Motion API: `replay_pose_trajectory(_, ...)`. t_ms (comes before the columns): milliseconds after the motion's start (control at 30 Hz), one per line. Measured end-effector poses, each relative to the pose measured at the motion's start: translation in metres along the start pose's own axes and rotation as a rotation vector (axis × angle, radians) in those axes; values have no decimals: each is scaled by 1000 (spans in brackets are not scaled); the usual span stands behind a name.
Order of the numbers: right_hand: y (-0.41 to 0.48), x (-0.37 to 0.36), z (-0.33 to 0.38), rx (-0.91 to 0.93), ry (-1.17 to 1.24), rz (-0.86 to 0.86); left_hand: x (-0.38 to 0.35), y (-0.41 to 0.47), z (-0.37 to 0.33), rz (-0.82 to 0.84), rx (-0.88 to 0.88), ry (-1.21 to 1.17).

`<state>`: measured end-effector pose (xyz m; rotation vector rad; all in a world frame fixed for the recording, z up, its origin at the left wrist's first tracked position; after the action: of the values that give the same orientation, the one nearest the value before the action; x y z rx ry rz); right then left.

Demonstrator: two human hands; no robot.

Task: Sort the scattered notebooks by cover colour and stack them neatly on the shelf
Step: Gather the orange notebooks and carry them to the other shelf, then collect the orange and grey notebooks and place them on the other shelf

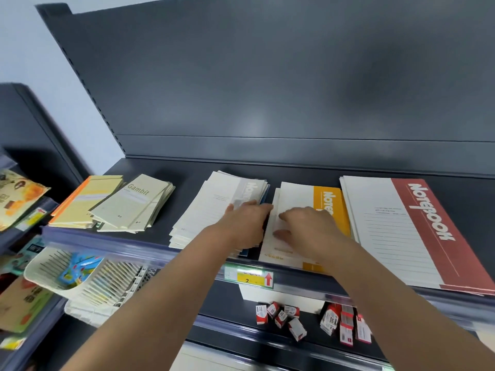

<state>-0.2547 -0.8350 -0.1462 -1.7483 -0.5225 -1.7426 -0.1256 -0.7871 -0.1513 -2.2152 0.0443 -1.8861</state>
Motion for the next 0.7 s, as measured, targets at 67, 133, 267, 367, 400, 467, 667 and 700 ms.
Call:
replay_pose_trajectory(67, 5, 6, 10, 39, -114, -81, 9, -14, 16, -128, 61, 5)
replay_pose_trajectory(133, 11, 14, 29, 82, -178, -98, 17, -33, 38, -187, 154, 4)
replay_pose_trajectory(267, 23, 26, 105, 244, -176, -117, 28, -94, 98, -192, 334, -57)
replay_pose_trajectory(367, 23, 28, 189, 423, -118, -150, 26, -163, 158, -213, 501, -105)
replay_pose_trajectory(400, 22, 27, 220, 479, -107, -150, 25, -189, 178, -216, 558, -126)
replay_pose_trajectory(467, 18, 21, 280, 584, -94, -144, 20, -244, 217, -231, 681, -155)
replay_pose_trajectory(667, -25, 3, 485, 858, -88, -75, 8, -432, 312, -262, 973, -219)
replay_pose_trajectory(700, -36, 2, 519, 898, -95, -76, 4, -464, 326, -283, 1034, -220)
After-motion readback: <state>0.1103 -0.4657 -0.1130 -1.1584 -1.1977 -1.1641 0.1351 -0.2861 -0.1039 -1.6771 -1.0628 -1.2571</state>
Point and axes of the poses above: each hand's wrist, its own y-axis towards the middle knuckle, its own x-axis out of the back of the hand, z = x × y, the point moved 2 cm from there along y, towards the middle knuckle, and after that the axes turned 2 degrees about -x, right-handed, at the moved point
